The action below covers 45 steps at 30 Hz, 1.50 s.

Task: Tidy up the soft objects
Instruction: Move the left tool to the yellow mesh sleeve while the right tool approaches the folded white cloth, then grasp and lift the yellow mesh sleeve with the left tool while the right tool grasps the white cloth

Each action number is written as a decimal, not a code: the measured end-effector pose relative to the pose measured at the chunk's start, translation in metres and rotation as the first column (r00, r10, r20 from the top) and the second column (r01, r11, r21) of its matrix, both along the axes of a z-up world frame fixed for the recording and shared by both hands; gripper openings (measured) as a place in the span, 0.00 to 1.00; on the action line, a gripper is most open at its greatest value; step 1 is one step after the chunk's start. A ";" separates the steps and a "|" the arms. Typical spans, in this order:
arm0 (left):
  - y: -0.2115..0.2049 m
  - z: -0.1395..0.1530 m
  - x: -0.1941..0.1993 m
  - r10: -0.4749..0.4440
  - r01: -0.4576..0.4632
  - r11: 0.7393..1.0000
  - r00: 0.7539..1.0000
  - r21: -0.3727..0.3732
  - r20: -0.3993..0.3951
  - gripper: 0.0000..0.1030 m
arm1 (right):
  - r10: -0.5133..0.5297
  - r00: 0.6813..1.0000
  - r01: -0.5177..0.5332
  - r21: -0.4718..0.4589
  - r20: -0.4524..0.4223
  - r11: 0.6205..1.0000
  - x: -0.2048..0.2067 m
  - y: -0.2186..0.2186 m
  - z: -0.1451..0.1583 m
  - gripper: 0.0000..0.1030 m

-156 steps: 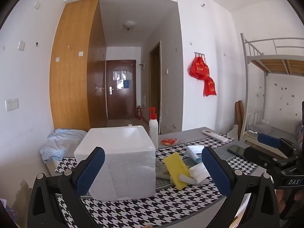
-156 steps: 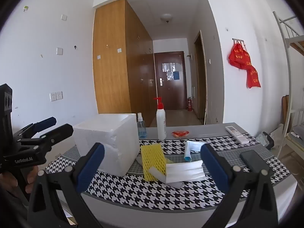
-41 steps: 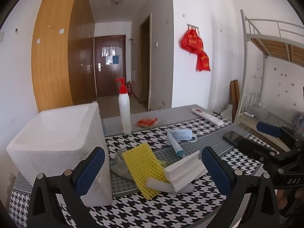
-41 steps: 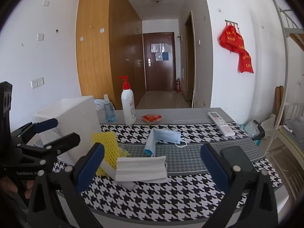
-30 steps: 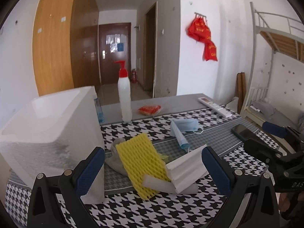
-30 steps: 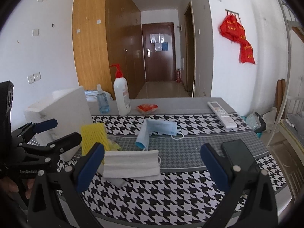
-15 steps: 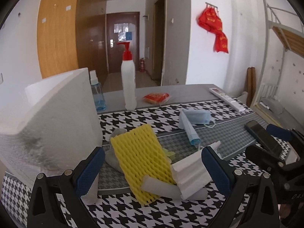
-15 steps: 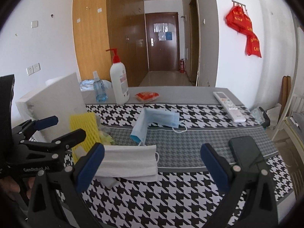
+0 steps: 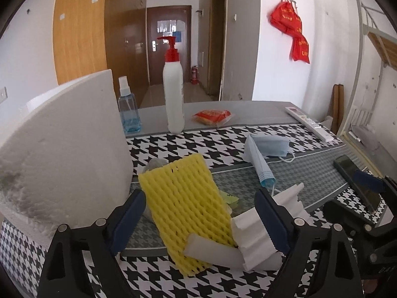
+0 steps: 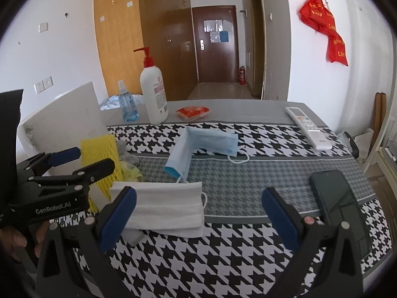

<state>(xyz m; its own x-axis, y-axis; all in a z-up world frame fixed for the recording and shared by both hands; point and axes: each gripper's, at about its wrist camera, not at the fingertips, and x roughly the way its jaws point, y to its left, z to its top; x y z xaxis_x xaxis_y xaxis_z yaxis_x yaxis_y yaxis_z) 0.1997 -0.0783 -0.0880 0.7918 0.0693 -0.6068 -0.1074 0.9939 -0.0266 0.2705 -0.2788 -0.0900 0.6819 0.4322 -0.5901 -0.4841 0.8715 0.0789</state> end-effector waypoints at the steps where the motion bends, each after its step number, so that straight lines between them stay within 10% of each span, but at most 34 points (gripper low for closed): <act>1: 0.000 -0.001 0.001 0.001 -0.001 1.000 1.000 -0.002 -0.002 0.85 | 0.003 1.000 -0.003 -0.002 0.000 1.000 0.000 0.001 0.000 0.99; 18: 0.011 -0.014 0.009 -0.041 0.037 0.997 0.997 -0.075 -0.059 0.26 | 0.068 0.994 -0.071 -0.040 -0.085 0.997 0.016 0.023 -0.015 0.99; 23: 0.009 -0.015 0.006 -0.023 0.020 0.999 0.997 -0.044 -0.068 0.26 | 0.079 0.992 -0.084 -0.055 -0.097 0.995 0.021 0.028 -0.018 0.99; 28: 0.005 -0.012 0.001 -0.016 0.016 1.000 0.998 -0.008 -0.053 0.71 | 0.083 0.992 -0.088 -0.043 -0.099 0.995 0.021 0.028 -0.019 0.99; 38: 0.014 -0.024 0.013 0.043 -0.047 0.998 0.991 -0.030 -0.125 0.70 | 0.090 0.990 -0.096 -0.054 -0.112 0.994 0.026 0.032 -0.022 0.99; 45: 0.020 -0.029 0.018 0.031 -0.043 0.996 0.989 -0.081 -0.143 0.39 | 0.107 0.985 -0.115 -0.051 -0.134 0.992 0.032 0.036 -0.026 0.99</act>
